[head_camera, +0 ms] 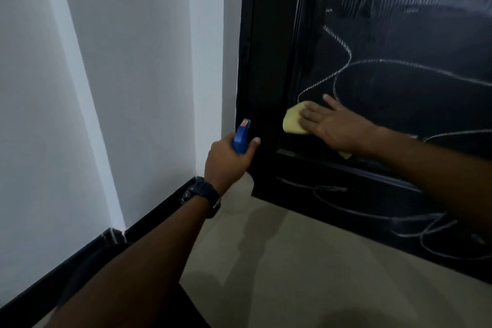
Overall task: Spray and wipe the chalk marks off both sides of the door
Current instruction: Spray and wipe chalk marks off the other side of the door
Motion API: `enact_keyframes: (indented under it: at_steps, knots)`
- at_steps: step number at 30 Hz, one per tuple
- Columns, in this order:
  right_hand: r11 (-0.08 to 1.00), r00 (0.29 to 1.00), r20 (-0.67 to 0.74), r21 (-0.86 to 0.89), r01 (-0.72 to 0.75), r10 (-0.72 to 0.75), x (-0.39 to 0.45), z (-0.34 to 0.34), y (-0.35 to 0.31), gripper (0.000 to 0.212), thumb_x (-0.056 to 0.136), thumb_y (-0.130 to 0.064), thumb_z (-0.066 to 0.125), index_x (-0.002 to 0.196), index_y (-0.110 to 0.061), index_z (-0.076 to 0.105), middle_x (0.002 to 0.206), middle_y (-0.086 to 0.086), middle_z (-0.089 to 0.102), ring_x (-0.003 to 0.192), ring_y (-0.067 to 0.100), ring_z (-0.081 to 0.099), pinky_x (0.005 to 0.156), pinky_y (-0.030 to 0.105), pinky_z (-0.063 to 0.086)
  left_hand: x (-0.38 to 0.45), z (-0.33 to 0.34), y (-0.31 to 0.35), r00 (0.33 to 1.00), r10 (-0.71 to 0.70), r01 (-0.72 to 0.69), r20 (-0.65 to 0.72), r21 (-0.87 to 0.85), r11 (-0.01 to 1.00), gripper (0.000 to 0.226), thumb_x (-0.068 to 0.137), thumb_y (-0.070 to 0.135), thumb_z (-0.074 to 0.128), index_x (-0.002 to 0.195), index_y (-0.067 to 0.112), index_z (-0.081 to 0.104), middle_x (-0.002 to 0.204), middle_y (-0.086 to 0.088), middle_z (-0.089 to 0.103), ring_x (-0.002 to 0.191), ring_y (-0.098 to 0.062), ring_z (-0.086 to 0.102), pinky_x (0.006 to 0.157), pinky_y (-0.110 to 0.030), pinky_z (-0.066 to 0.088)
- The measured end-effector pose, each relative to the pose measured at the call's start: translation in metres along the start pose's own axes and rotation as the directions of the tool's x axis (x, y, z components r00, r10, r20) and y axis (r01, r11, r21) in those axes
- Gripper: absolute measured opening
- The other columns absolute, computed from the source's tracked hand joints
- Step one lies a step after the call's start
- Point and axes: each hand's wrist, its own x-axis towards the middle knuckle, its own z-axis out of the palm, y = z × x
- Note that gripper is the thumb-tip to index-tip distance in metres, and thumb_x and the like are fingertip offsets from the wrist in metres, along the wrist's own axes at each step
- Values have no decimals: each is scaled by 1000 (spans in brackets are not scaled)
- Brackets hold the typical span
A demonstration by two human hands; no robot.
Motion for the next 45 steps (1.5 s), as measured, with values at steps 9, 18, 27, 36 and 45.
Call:
enact_keyframes:
  at_steps: [9,18,27,36,45]
  knots:
    - [957,955,-266,286,-51,130,-25,105,-36,68,73,11,45,140,0,54,145,21,53,137,37,43,106,58,37,-26,68,-105,980,-152,145,131,59,988,41,85,63,62,74,23,57,52,8,51,44,-4,47,43,-21,30]
    - [938,952,-267,342,-52,150,65,159,-79,67,86,-2,27,152,1,36,161,20,30,151,34,20,119,50,20,-32,120,-177,961,-219,225,167,-17,974,30,85,55,68,72,31,57,58,8,58,53,-4,57,47,-22,43]
    - [997,978,-207,69,34,-19,219,224,-181,58,94,-19,29,145,1,48,145,21,52,135,39,48,121,55,13,-15,124,-228,982,-179,179,60,-4,984,34,80,71,56,70,40,44,54,9,49,50,-12,55,47,-29,47]
    - [938,942,-21,90,335,-335,207,280,-241,47,96,-27,36,124,-13,71,122,4,71,118,27,65,114,35,33,-13,115,-250,980,-180,182,79,-11,983,33,83,71,55,76,40,47,51,12,44,52,-4,53,44,-11,33]
    - [967,970,57,112,227,-235,77,305,-186,60,94,-23,33,150,-2,41,154,16,44,141,32,45,124,45,2,-7,105,-228,948,-245,287,202,-218,933,19,82,36,78,80,26,61,63,9,61,58,-3,58,55,-10,43]
